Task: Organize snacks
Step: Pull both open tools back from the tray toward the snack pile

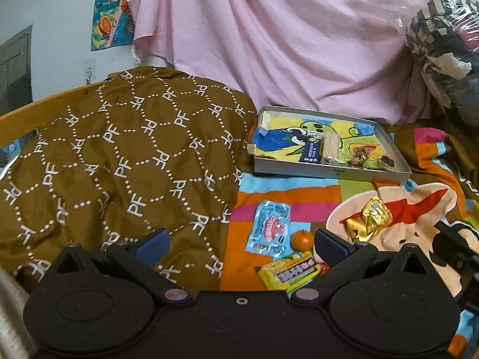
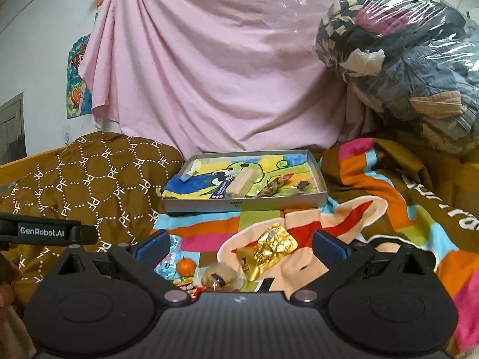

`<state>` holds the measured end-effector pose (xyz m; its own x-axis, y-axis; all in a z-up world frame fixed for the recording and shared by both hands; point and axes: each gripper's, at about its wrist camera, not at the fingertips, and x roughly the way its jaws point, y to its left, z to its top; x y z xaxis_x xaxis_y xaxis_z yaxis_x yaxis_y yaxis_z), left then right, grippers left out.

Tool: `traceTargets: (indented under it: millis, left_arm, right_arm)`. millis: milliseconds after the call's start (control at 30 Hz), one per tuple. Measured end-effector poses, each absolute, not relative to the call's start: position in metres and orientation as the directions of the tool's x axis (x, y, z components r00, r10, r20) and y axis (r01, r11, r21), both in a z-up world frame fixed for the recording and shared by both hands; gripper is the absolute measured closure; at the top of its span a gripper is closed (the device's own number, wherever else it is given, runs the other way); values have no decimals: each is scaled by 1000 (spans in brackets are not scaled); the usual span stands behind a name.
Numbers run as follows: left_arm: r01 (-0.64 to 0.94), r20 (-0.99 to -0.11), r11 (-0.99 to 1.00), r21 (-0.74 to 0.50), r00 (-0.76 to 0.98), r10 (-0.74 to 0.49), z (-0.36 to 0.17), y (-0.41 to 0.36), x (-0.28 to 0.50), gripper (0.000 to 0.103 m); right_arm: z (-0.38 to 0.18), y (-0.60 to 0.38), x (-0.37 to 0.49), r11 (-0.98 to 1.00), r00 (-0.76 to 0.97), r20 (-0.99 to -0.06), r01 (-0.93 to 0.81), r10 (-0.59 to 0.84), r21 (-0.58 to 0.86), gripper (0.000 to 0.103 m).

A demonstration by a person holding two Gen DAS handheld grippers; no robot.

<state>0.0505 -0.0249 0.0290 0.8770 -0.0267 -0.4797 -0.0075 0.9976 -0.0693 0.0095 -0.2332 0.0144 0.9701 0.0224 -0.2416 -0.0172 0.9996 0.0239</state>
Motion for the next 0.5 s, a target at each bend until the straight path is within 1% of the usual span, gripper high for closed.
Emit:
traceTargets:
  millis: [367, 500]
  left_arm:
    - [5, -491, 999, -34, 871, -21, 31, -24, 25, 1]
    - [-11, -524, 1000, -25, 852, -4, 32, -27, 23, 1]
  right_arm:
    - [17, -230, -17, 999, 960, -280, -1, 13, 44, 0]
    - [17, -224, -25, 999, 958, -284, -22, 28, 23, 0]
